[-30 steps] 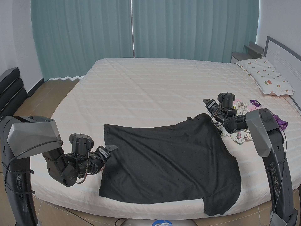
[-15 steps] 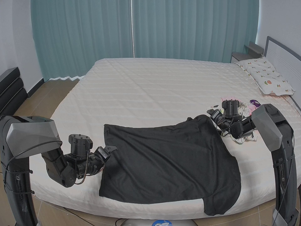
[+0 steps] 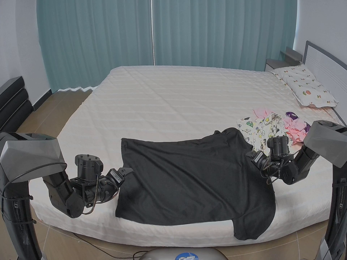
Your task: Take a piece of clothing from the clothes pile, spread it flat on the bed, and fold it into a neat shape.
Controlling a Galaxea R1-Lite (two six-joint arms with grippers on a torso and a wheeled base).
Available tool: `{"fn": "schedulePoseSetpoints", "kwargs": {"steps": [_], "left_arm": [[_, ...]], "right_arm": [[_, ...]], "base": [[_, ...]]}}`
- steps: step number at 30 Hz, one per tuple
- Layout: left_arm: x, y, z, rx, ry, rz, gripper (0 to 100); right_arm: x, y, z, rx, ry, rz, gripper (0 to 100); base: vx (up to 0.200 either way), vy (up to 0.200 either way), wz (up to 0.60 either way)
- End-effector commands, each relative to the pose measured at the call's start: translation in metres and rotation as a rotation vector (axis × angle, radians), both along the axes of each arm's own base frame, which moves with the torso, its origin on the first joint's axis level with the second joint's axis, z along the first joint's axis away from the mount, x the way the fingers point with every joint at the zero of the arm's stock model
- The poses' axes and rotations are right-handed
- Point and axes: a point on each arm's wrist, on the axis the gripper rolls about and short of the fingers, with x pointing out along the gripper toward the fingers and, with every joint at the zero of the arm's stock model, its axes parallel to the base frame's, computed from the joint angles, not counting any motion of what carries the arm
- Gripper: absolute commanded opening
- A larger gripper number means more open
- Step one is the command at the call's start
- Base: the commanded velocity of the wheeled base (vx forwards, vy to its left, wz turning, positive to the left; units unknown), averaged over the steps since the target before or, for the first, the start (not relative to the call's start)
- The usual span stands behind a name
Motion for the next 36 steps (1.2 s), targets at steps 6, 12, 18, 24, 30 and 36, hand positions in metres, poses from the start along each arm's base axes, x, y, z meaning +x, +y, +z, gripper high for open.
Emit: {"fn": "schedulePoseSetpoints", "kwargs": {"steps": [6, 12, 18, 24, 30, 36], "left_arm": [[-0.039, 0.002, -0.022, 0.153, 0.109, -0.104, 100], [-0.045, -0.010, -0.037, 0.226, 0.137, -0.122, 100], [-0.038, -0.015, -0.055, 0.410, 0.117, -0.147, 100], [-0.030, -0.019, -0.060, 0.432, 0.102, -0.129, 100], [-0.031, -0.020, -0.061, 0.436, 0.108, -0.136, 0], [-0.041, -0.013, -0.063, 0.455, 0.146, -0.126, 0]], "right_arm": [[-0.054, -0.001, 0.012, 0.092, -0.037, 0.000, 100], [-0.062, -0.004, 0.007, 0.098, -0.005, 0.000, 100], [-0.065, -0.004, 0.005, 0.102, 0.012, 0.009, 100], [-0.066, -0.004, 0.004, 0.103, 0.009, 0.009, 100], [-0.066, -0.004, 0.004, 0.103, 0.006, 0.011, 100], [-0.067, -0.005, 0.005, 0.101, 0.005, 0.008, 100]], "base": [[0.000, 0.000, 0.00], [0.000, 0.000, 0.00], [0.000, 0.000, 0.00], [0.000, 0.000, 0.00], [0.000, 0.000, 0.00], [0.000, 0.000, 0.00]]}}
